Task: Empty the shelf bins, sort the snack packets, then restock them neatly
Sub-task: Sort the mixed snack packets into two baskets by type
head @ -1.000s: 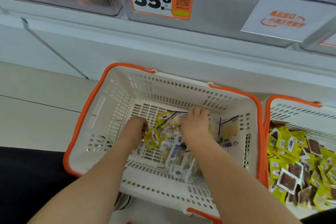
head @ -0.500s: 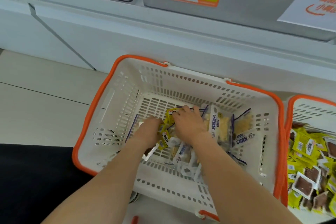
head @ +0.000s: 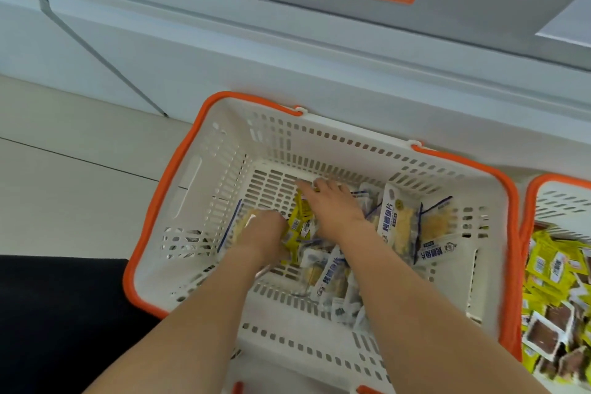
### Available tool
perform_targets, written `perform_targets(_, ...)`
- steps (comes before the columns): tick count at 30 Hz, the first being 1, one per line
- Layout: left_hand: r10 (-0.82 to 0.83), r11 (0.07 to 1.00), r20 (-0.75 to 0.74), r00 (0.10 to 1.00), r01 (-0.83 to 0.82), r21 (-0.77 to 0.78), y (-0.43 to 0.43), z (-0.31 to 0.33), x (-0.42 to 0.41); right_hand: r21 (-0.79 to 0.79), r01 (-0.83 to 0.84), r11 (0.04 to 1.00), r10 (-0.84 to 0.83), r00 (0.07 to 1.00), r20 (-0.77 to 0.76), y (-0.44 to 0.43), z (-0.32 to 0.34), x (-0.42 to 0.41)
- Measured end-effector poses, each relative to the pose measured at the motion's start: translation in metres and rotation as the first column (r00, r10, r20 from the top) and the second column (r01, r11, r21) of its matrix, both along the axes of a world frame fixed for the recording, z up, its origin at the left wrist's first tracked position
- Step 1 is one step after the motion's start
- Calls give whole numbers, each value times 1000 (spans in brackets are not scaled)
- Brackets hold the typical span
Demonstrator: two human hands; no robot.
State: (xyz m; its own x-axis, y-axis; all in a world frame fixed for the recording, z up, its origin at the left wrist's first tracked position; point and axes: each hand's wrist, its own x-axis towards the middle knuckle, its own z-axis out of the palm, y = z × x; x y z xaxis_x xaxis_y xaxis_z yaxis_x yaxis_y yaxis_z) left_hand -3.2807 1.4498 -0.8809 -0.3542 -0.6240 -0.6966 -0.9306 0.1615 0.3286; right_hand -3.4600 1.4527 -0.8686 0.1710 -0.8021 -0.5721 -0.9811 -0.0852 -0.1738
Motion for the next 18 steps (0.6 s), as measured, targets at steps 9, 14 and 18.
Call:
perform_targets(9,199,979,162,967,-202,0,-20,1,33,153,341,927,-330,939,-92,10,13,-17)
perform_targets(14,260,965,185,948,-247,-89,-4,-1,26,129,348,929,-286,892,-349,5,15,12)
perform_targets(18,275,960,177,945,-259,-110,-6,-1,25,152,270,951,-231,945,-233,10,1,23)
